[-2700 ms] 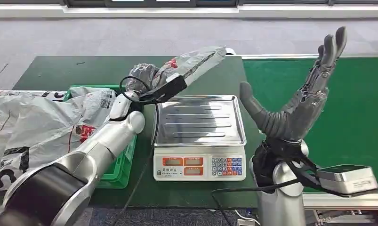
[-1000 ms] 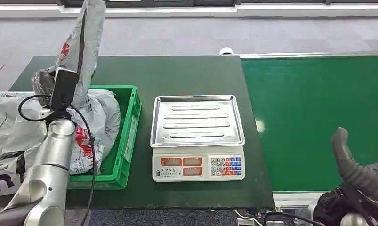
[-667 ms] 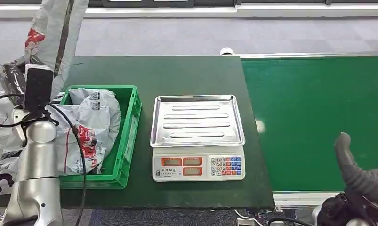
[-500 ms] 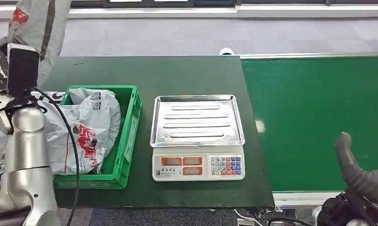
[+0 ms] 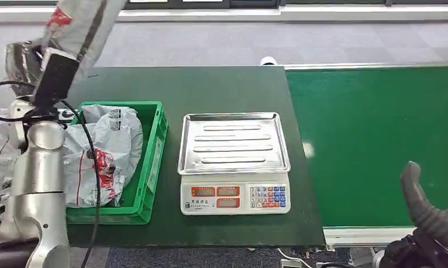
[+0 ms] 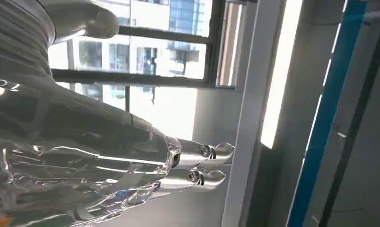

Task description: Moved the parcel from conveyor to table for the left to box.

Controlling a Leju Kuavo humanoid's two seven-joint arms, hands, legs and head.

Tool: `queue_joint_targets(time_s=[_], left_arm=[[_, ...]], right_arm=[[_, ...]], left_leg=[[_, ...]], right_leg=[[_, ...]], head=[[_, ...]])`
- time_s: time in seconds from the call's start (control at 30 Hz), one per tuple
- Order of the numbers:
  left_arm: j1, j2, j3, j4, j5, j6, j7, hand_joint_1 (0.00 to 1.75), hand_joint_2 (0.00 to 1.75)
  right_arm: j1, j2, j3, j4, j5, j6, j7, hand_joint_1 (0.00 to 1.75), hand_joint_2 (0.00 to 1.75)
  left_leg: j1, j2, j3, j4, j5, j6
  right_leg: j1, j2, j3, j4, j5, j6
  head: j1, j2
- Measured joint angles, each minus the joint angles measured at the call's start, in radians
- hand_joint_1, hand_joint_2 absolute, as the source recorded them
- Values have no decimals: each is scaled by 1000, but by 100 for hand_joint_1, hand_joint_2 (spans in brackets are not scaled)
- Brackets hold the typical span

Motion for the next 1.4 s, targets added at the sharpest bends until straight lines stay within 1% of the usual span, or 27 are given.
queue_joint_targets(time_s=[0.1, 0.2, 0.4, 0.63, 0.67, 0.7, 0.73, 0.77, 0.93, 1.1, 1.3, 1.4], left_arm=[[41, -20, -30, 68, -1, 45, -4, 175, 175], [60, -21, -32, 135, 3, 68, 3, 175, 175], [78, 11, -29, 222, 7, 104, 5, 175, 175], [95, 34, -29, 263, 8, 112, 10, 175, 175], [96, 35, -27, 267, 7, 114, 15, 105, 175], [99, 37, -21, 269, 5, 115, 16, 0, 175], [103, 37, -15, 270, 4, 116, 15, 0, 175], [109, 37, -7, 269, 3, 119, 14, 0, 0], [137, 37, 31, 224, 5, 118, 9, 0, 0], [177, 27, 74, 129, 74, 134, -31, 0, 0], [199, 22, 96, 73, 86, 137, -40, 0, 0], [222, 14, 110, 31, 191, 137, -86, 0, 0]], right_arm=[[1, 0, 10, 0, 8, -24, 0, 0, 175], [12, 0, 21, 0, 0, -36, 0, 0, 175], [23, -10, 25, 0, -20, -34, 0, 0, 175], [28, -16, 26, 0, -20, -33, 0, 0, 175], [28, -16, 26, 0, -19, -33, 0, 0, 175], [27, -17, 27, 0, -18, -33, 0, 0, 175], [27, -17, 28, 0, -17, -33, 0, 0, 175], [27, -17, 28, 0, -15, -32, 0, 0, 175], [12, -19, 28, 9, -2, -11, 0, 0, 175], [6, -20, 28, 15, -8, -6, 0, 0, 175], [5, -20, 28, 18, -9, -5, 0, 0, 175], [6, -20, 28, 18, -9, -5, 0, 0, 175]], left_leg=[[0, 0, 0, 0, 0, 0], [0, 2, 0, 0, 0, 0], [1, 2, 0, -1, -1, 0], [1, 0, -1, -1, 0, 0], [1, 0, -1, -1, 0, 0], [1, 0, -1, -1, 0, 0], [1, 0, -1, -1, -1, 0], [1, 0, -1, -1, -1, 0], [1, 0, -1, -1, -1, 0], [1, 0, -1, -1, -1, 0], [1, 0, -1, -1, 0, 0], [1, 0, -1, -1, -1, 0]], right_leg=[[0, 0, 0, 0, 0, 0], [0, 1, -1, 0, 1, 0], [1, 1, -1, 0, 0, -1], [1, 0, 0, 0, -1, -1], [1, 0, 0, 0, -1, -1], [1, 0, 0, 0, -1, -1], [1, 0, 0, 0, -1, -1], [1, 0, 0, 0, -1, -1], [1, 0, -1, 0, -1, -1], [1, 0, -1, 0, -1, -1], [1, 0, 0, 0, -1, -1], [1, 0, 0, 0, -1, -1]], head=[[0, 0], [0, 0], [0, 0], [0, 0], [0, 0], [0, 0], [0, 0], [0, 0], [0, 0], [0, 0], [0, 0], [0, 0]])
